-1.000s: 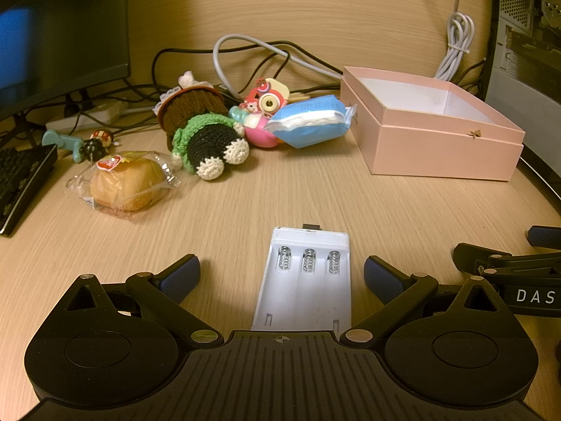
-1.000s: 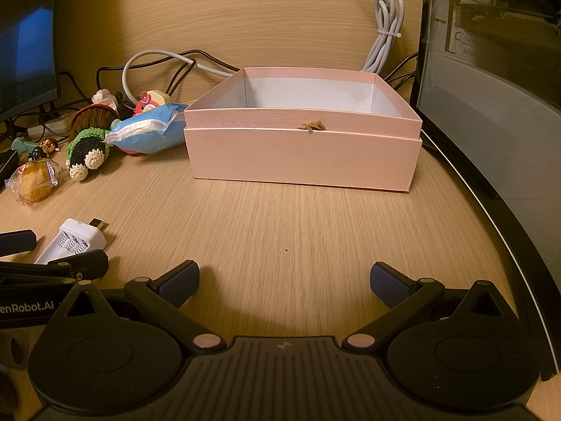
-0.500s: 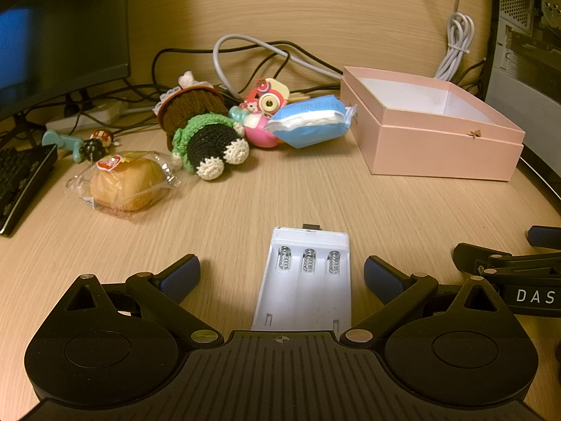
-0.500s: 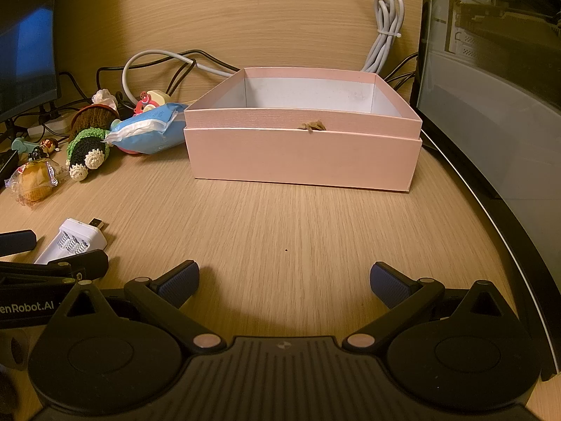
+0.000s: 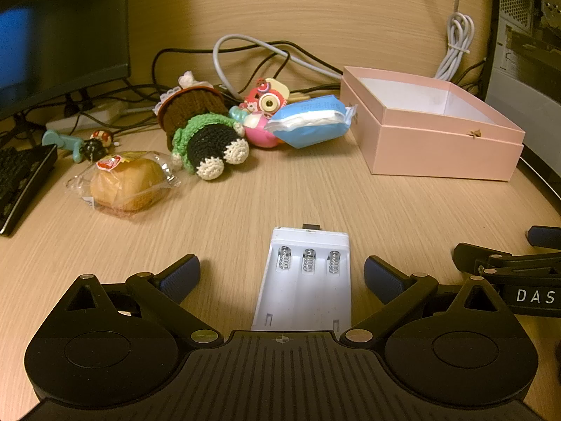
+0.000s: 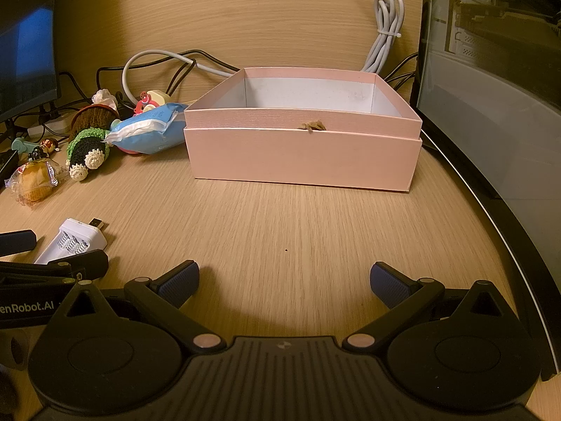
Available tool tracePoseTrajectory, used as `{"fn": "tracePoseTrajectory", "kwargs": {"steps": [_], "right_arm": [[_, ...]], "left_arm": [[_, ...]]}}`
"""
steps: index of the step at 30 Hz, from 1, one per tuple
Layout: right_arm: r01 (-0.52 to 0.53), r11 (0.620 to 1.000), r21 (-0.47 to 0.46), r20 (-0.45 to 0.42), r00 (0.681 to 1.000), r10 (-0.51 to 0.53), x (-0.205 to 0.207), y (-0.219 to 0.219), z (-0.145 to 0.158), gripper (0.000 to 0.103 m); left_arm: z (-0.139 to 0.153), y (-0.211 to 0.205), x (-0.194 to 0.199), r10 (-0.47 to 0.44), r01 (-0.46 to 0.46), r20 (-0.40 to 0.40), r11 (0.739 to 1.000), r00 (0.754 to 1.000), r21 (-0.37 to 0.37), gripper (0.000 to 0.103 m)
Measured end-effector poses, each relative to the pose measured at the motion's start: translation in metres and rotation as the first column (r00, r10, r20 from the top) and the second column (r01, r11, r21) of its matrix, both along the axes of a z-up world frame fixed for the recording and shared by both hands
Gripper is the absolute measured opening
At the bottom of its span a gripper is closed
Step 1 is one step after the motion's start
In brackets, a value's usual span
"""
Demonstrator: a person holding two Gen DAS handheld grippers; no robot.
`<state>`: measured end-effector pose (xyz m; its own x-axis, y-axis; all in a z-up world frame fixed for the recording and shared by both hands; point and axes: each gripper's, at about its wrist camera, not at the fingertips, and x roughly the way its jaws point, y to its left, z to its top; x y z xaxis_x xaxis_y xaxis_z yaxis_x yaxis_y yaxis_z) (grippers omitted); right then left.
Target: Organize objects
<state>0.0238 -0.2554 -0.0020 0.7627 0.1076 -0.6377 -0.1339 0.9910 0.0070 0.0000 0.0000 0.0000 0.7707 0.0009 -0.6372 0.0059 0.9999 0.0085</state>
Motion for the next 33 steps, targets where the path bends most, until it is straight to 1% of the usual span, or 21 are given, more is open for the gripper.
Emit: {"fn": "tracePoseTrajectory", "kwargs": {"steps": [21,23,24,25,27,29,30,31,32,33], "right_arm": [[0.001,1.0,-0.001,0.0,1.0,-0.001,-0.001,0.002,0.0,0.103],[-0.007,1.0,0.001,0.0,1.0,0.007,-0.001,0.001,-0.001,0.103],[-0.017,1.0,0.001,-0.003,1.0,0.017,-0.002,0.001,-0.001,0.103],[-0.035,0.999,-0.001,-0.013,0.999,0.035,-0.001,0.0,0.0,0.103],[-0.067,0.998,-0.002,-0.039,0.997,0.067,0.0,-0.001,0.005,0.103],[-0.068,0.998,-0.006,-0.058,0.996,0.067,0.0,-0.001,0.008,0.103],[-0.063,0.998,-0.009,-0.067,0.996,0.062,-0.003,0.0,0.008,0.103],[-0.058,0.998,-0.012,-0.075,0.996,0.057,-0.004,0.001,0.009,0.103],[-0.051,0.999,-0.013,-0.086,0.995,0.05,-0.004,0.001,0.009,0.103],[-0.042,0.999,-0.014,-0.097,0.994,0.041,-0.003,0.002,0.01,0.103]], "left_arm": [[0.0,0.0,0.0,-0.002,0.002,-0.001,1.0,1.0,-0.002,0.102],[0.001,0.001,0.0,-0.014,0.014,-0.009,1.0,1.0,-0.006,0.101],[0.003,0.003,0.001,-0.028,0.028,-0.024,0.999,0.999,-0.015,0.101],[0.006,0.007,0.0,-0.041,0.04,-0.041,0.998,0.998,-0.04,0.101],[0.02,0.022,-0.007,-0.046,0.039,-0.057,0.992,0.997,-0.119,0.1],[0.034,0.041,-0.013,-0.008,0.005,-0.019,0.991,1.0,-0.136,0.1],[0.042,0.051,-0.015,0.028,-0.028,0.0,0.991,1.0,-0.13,0.1],[0.045,0.065,-0.008,0.08,-0.08,-0.005,0.988,0.997,-0.134,0.1],[0.05,0.081,0.0,0.144,-0.148,-0.034,0.975,0.989,-0.164,0.1],[0.053,0.098,0.01,0.208,-0.219,-0.074,0.951,0.975,-0.219,0.1]]}}
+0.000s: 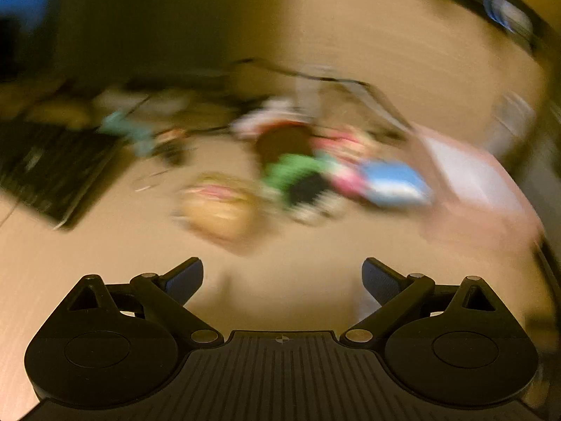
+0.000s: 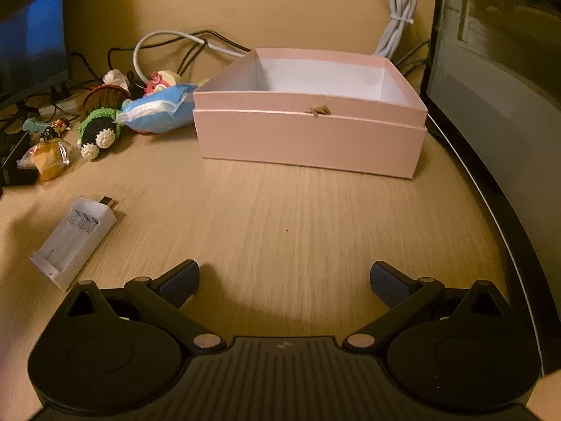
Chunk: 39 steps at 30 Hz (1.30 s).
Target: Organize objects
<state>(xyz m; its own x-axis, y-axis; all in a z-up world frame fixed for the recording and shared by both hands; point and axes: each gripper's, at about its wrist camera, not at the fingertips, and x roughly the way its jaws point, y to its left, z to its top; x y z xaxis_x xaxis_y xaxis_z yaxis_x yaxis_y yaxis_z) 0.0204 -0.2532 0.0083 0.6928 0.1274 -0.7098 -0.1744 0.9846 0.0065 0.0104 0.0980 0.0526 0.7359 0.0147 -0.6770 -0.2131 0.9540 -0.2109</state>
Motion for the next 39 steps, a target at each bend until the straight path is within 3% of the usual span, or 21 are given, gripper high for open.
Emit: {"fn": "tracePoseTrajectory", "kwargs": {"steps": [2,4,8,10,14,17,19,25,27,31,36,39], "right_arm": [[0.02,1.0,-0.004,-0.022,1.0,-0.02,-0.001,0.002,0.001,0.103],[0.029,1.0,-0.009,-0.043,0.999,-0.03,0.001,0.003,0.002,0.103],[0.027,1.0,-0.015,-0.068,0.997,-0.028,0.003,0.004,0.004,0.103],[0.009,1.0,-0.012,-0.093,0.996,-0.01,0.003,0.007,0.005,0.103],[-0.037,0.999,-0.015,-0.034,0.999,0.037,-0.004,0.026,0.028,0.103],[-0.099,0.995,-0.031,0.041,0.994,0.1,0.004,0.058,0.052,0.103],[-0.159,0.987,-0.007,0.066,0.985,0.159,0.019,0.09,0.07,0.103],[-0.34,0.933,0.121,0.065,0.94,0.334,0.072,0.236,0.1,0.103],[-0.359,0.922,0.148,0.075,0.933,0.351,0.09,0.287,0.093,0.102],[-0.327,0.938,0.117,0.035,0.945,0.326,0.134,0.364,0.062,0.076],[-0.338,0.934,0.114,0.0,0.941,0.34,0.171,0.406,0.037,0.075],[-0.337,0.934,0.119,-0.064,0.936,0.345,0.191,0.417,0.023,0.074]], "left_arm": [[0.002,0.027,0.018,0.114,-0.118,-0.041,0.986,0.993,-0.114,0.1],[0.004,0.044,0.036,0.201,-0.211,-0.075,0.964,0.977,-0.159,0.1],[-0.011,0.041,0.071,0.221,-0.235,-0.17,0.97,0.96,-0.069,0.098],[-0.022,0.038,0.081,0.201,-0.217,-0.209,0.974,0.957,-0.059,0.098],[-0.021,0.035,0.085,0.137,-0.139,-0.145,0.99,0.98,-0.004,0.073],[-0.017,0.049,0.069,0.082,-0.086,-0.116,0.996,0.99,-0.028,0.062],[-0.01,0.062,0.047,0.056,-0.058,-0.068,0.998,0.996,-0.033,0.061],[0.007,0.12,-0.034,0.066,-0.066,0.011,0.998,0.998,0.006,0.06],[0.01,0.143,-0.054,0.097,-0.096,0.015,0.995,0.995,-0.018,0.06],[0.019,0.174,-0.087,0.132,-0.128,0.042,0.989,0.99,-0.072,0.06],[0.025,0.195,-0.11,0.172,-0.165,0.058,0.98,0.983,-0.109,0.06],[0.023,0.203,-0.111,0.192,-0.185,0.052,0.975,0.98,-0.121,0.06]]}}
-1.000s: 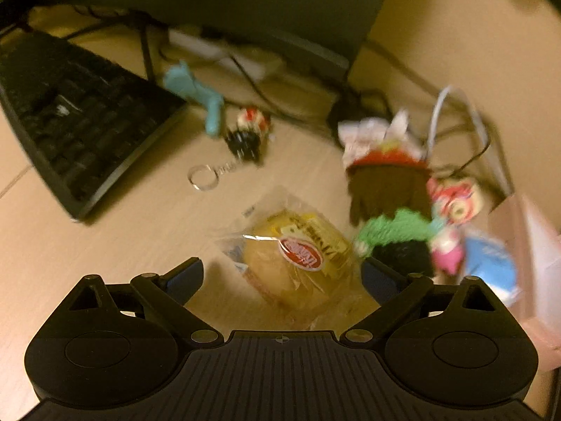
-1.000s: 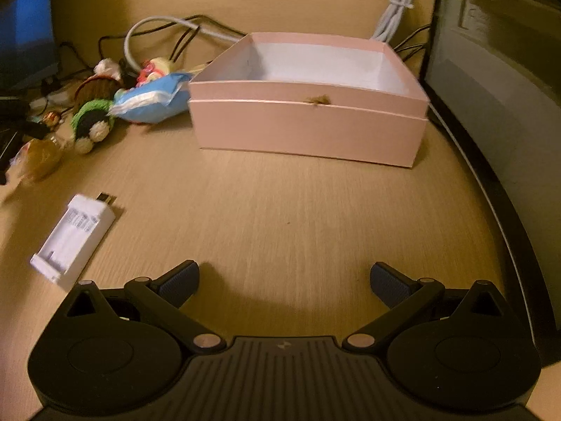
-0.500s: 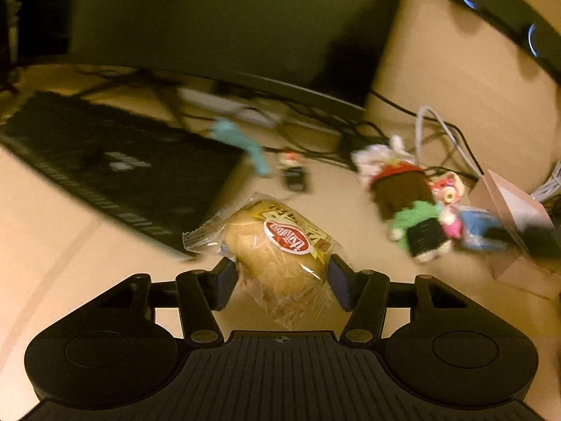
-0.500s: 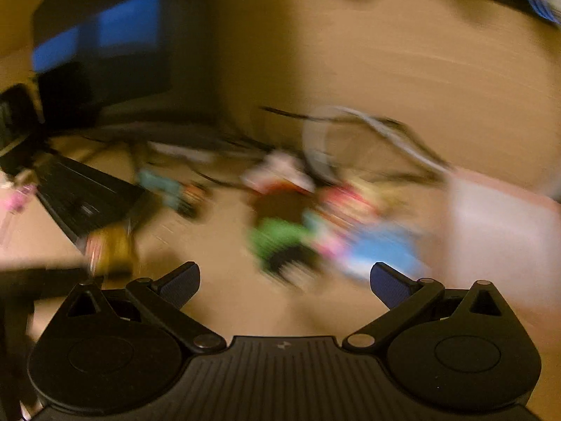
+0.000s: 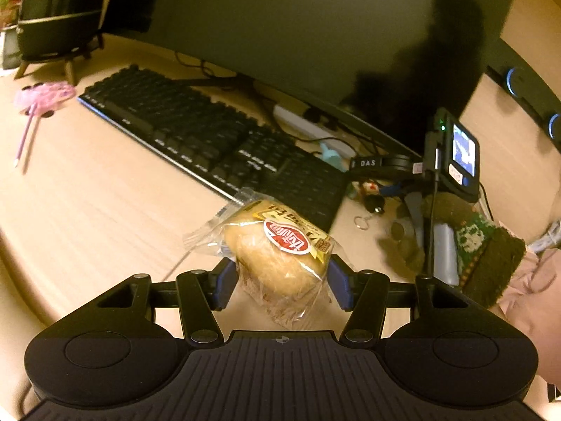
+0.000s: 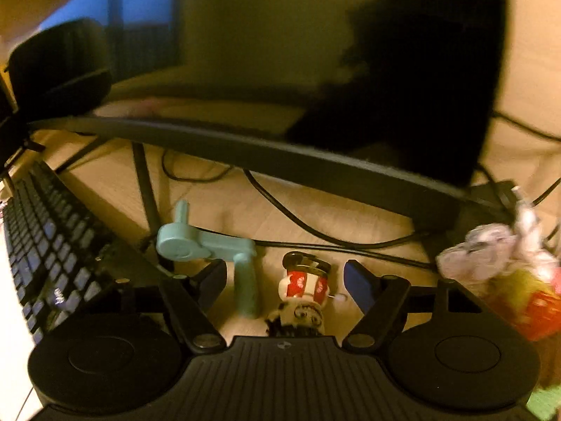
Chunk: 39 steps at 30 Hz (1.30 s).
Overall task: Organize objects
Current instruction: 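Grasp the wrapped bread roll with the left tool while the right tool grasps the small figurine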
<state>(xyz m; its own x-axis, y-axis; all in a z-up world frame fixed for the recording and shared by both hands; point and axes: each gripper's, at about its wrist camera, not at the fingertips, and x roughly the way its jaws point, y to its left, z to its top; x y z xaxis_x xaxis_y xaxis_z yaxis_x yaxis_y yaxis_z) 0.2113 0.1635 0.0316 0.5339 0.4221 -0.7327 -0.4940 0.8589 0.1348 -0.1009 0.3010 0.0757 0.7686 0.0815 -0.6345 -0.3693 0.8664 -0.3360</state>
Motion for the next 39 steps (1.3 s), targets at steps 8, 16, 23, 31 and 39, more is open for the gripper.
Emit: {"fn": "tracePoseTrajectory", "kwargs": {"steps": [8,16,23,31,39], "right_arm": [[0.009,0.99,-0.137,0.016,1.0,-0.007,-0.025,-0.038,-0.003,0.041],[0.037,0.985,-0.167,0.051,0.998,-0.029,-0.087,-0.119,0.015,0.027],[0.036,0.998,-0.058,0.16,0.987,-0.026,-0.134,-0.169,0.085,0.027],[0.144,0.989,-0.036,0.195,0.971,-0.135,-0.191,-0.266,0.131,0.027],[0.286,0.958,-0.027,0.248,0.93,-0.271,-0.241,-0.35,0.136,0.027]], "left_arm": [[0.002,0.002,0.016,-0.081,0.081,0.015,0.996,0.997,-0.026,0.06],[0.001,-0.037,0.039,-0.239,0.241,0.036,0.968,0.97,-0.066,0.06],[0.0,-0.086,0.049,-0.364,0.363,-0.007,0.931,0.932,-0.049,0.06],[0.012,-0.167,0.073,-0.53,0.53,-0.026,0.848,0.847,-0.005,0.06],[0.056,-0.261,0.143,-0.665,0.661,0.052,0.747,0.745,0.072,0.06]]}}
